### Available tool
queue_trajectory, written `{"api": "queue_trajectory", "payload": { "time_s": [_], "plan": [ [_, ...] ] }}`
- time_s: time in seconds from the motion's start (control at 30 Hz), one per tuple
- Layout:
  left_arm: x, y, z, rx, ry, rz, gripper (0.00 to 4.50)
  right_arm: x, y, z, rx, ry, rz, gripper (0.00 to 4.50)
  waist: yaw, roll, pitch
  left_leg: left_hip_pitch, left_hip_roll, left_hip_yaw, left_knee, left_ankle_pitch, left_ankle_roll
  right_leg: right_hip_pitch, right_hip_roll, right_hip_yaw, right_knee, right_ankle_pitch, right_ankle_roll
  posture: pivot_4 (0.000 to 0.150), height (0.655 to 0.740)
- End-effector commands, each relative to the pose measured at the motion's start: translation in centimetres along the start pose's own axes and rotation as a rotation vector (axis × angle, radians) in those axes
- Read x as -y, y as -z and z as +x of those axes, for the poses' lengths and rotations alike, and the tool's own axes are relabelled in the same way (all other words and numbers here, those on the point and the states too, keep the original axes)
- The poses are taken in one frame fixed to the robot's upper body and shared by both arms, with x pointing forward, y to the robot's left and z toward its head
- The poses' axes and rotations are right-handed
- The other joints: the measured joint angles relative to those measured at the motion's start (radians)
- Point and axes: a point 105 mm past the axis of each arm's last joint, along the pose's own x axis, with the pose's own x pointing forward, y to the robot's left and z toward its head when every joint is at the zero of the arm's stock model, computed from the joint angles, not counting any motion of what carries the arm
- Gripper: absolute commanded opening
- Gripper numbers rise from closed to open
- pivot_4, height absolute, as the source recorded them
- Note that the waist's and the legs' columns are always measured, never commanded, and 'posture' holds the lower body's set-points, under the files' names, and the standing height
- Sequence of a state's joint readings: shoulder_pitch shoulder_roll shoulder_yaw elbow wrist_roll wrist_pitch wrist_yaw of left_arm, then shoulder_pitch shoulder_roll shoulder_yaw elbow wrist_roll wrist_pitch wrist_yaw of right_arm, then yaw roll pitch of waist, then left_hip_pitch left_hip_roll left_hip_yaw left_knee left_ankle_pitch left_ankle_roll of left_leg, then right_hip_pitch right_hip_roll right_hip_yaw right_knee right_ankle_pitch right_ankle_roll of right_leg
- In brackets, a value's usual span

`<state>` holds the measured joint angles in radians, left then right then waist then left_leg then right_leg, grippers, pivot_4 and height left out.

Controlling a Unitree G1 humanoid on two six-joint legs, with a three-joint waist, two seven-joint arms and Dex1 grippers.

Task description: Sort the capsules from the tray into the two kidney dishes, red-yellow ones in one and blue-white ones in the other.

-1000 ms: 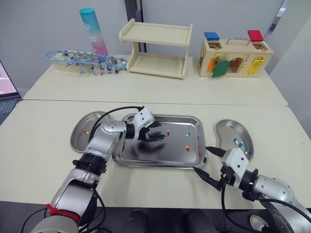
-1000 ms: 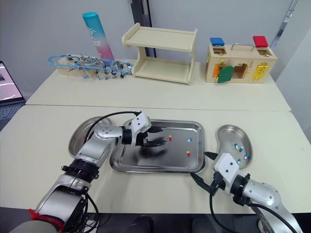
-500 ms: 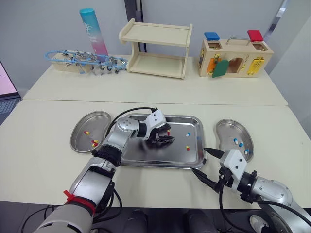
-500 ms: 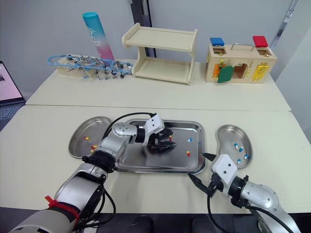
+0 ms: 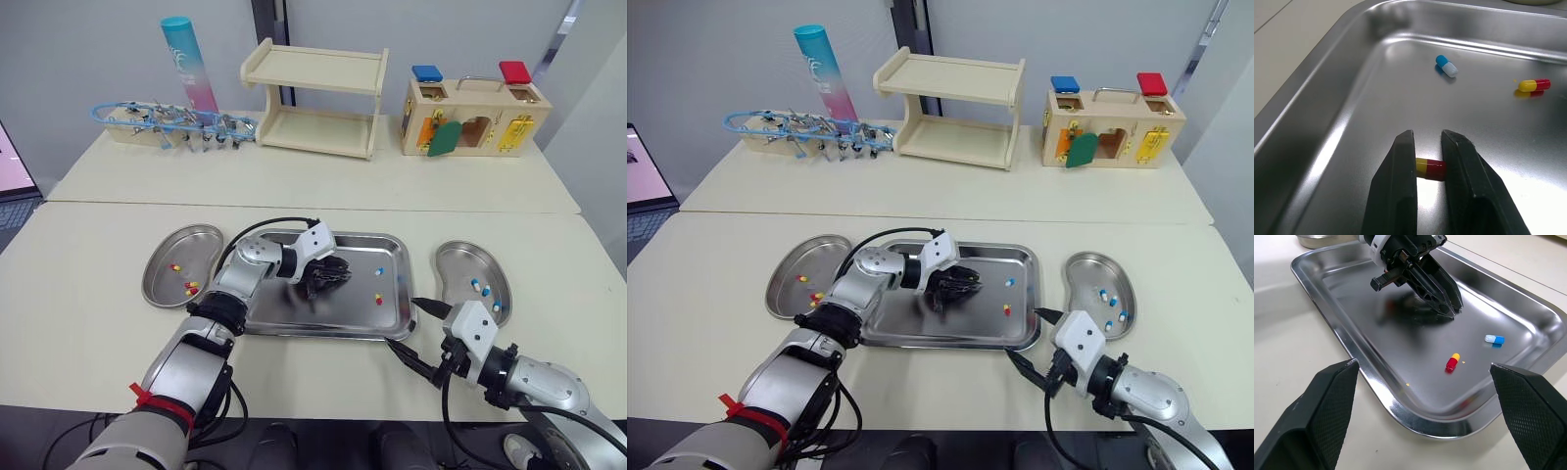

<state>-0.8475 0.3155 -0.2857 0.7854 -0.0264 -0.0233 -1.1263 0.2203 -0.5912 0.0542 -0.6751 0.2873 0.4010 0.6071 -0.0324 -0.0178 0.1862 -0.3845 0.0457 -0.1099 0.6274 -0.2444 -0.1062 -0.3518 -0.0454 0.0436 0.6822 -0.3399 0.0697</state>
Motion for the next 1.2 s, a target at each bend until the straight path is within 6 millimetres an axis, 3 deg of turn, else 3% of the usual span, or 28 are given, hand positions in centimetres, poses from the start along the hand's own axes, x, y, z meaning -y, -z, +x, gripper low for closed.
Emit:
{"api": "queue_trajectory", "payload": {
  "time_s": [0.03, 0.13, 0.33, 0.4, 0.57, 0.77, 0.93, 1.1, 1.2],
  "plan": [
    [0.1, -0.5, -0.3, 0.021, -0.004, -0.001, 0.44, 0.0, -1.1, 0.0, 0.031, -0.003, -0.034, 4.50, 0.000, 0.000, 0.000, 0.000, 0.000, 0.000, 0.000, 0.000, 0.000, 0.000, 0.000, 0.000, 0.000, 0.000, 0.000, 0.150, 0.7400],
    [-0.3, -1.9, -1.4, 0.069, -0.034, 0.011, 0.44, 0.1, -1.3, 0.2, 0.037, -0.009, -0.041, 4.50, -0.001, 0.000, 0.000, 0.000, 0.000, 0.000, 0.000, 0.000, 0.000, 0.000, 0.000, 0.000, 0.000, 0.000, 0.000, 0.150, 0.7400],
    [-0.4, -4.7, -6.0, 0.146, -0.133, 0.015, 0.44, 0.0, -1.9, 0.7, 0.054, -0.053, -0.061, 4.50, -0.005, 0.000, 0.000, 0.000, 0.001, 0.000, 0.000, 0.000, 0.000, -0.001, 0.000, 0.000, 0.000, 0.000, 0.000, 0.150, 0.7400],
    [-0.7, -4.8, -9.3, 0.154, -0.233, -0.023, 0.44, -0.2, -2.3, 1.2, 0.065, -0.093, -0.070, 4.50, -0.008, 0.000, 0.000, 0.000, 0.000, 0.000, 0.000, 0.000, 0.000, 0.000, 0.000, 0.000, 0.000, 0.000, 0.000, 0.150, 0.7400],
    [-0.2, -2.9, -18.1, 0.103, -0.539, -0.136, 0.44, -0.6, -3.6, 3.0, 0.108, -0.221, -0.092, 4.50, -0.029, 0.001, 0.000, 0.001, 0.001, -0.001, -0.001, 0.000, 0.000, -0.001, 0.001, 0.001, 0.001, 0.000, 0.000, 0.150, 0.7400],
    [0.8, 0.0, -25.0, 0.044, -0.893, -0.263, 0.44, -1.4, -5.3, 5.3, 0.176, -0.339, -0.105, 4.50, -0.012, 0.000, 0.000, 0.001, 0.001, -0.001, 0.000, 0.000, 0.000, 0.000, 0.000, 0.000, 0.000, 0.000, 0.000, 0.150, 0.7400],
    [1.6, 2.4, -26.1, 0.020, -1.005, -0.357, 0.44, -1.8, -5.6, 6.1, 0.193, -0.396, -0.113, 4.50, 0.006, 0.000, 0.000, 0.000, 0.001, -0.001, 0.000, 0.000, 0.000, 0.000, 0.000, -0.001, 0.000, 0.000, 0.000, 0.150, 0.7400],
    [0.8, 3.4, -26.2, 0.068, -1.092, -0.419, 0.44, -1.6, -5.4, 6.3, 0.191, -0.407, -0.116, 4.50, 0.002, 0.000, 0.000, 0.001, 0.001, -0.001, 0.000, 0.000, 0.000, 0.000, 0.000, -0.001, 0.000, 0.000, 0.000, 0.150, 0.7400],
    [0.6, 3.4, -26.1, 0.074, -1.103, -0.418, 1.43, -1.7, -5.3, 6.2, 0.188, -0.412, -0.112, 4.50, 0.000, 0.000, 0.000, 0.000, 0.001, -0.001, -0.001, 0.000, 0.000, -0.001, 0.000, -0.001, 0.001, 0.000, 0.000, 0.150, 0.7400]
  ]
}}
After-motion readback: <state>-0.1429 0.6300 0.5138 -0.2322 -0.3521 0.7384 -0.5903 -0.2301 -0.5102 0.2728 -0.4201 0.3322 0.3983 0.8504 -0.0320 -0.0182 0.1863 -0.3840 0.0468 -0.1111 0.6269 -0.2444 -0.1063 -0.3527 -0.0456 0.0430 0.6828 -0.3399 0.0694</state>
